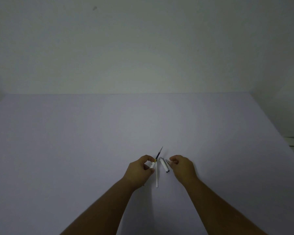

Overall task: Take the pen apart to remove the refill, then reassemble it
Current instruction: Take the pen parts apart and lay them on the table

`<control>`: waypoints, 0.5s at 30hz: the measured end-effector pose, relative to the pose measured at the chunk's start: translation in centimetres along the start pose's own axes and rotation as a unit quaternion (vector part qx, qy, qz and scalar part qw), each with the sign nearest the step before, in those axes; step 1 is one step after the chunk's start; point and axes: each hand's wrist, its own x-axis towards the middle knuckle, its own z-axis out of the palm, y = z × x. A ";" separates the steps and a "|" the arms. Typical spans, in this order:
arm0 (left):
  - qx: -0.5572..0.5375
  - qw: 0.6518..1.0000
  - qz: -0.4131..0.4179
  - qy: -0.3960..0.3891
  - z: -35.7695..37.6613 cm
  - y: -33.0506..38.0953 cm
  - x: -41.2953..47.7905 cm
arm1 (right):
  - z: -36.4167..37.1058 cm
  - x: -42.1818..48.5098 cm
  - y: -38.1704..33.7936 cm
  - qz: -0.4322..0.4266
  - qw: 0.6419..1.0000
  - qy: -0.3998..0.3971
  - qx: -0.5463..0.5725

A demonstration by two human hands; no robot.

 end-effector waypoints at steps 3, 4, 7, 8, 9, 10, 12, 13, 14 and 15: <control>0.003 1.000 0.002 0.002 0.1 0.1 0.1 | -0.2 0.0 0.0 0.005 1.000 0.000 0.007; 0.004 1.000 0.002 0.002 0.1 0.1 0.1 | -0.3 -0.1 0.0 0.007 1.000 0.000 0.008; 0.006 1.000 0.003 0.000 0.2 0.1 0.2 | -0.5 -0.2 -0.2 0.003 0.999 0.018 0.027; 0.008 1.000 0.004 -0.001 0.3 0.1 0.3 | -0.6 -0.3 -0.5 -0.004 0.999 0.025 0.043; 0.012 1.000 0.005 -0.003 0.4 0.1 0.4 | -0.7 -0.4 -0.9 -0.009 0.997 0.026 0.070; 0.016 1.000 0.006 -0.004 0.4 0.1 0.4 | -0.7 -0.6 -1.3 -0.009 0.994 0.017 0.111; 0.024 1.000 0.010 -0.005 0.6 0.2 0.5 | -0.9 -0.9 -2.3 0.002 0.980 -0.018 0.197; 0.026 1.000 0.012 -0.005 0.7 0.2 0.5 | -0.9 -1.0 -2.7 0.007 0.974 -0.037 0.223; 0.030 0.999 0.015 -0.004 0.7 0.2 0.5 | -0.9 -1.1 -3.1 0.012 0.971 -0.054 0.231; 0.035 0.999 0.018 -0.005 0.8 0.3 0.6 | -0.7 -1.1 -3.3 0.015 0.971 -0.068 0.231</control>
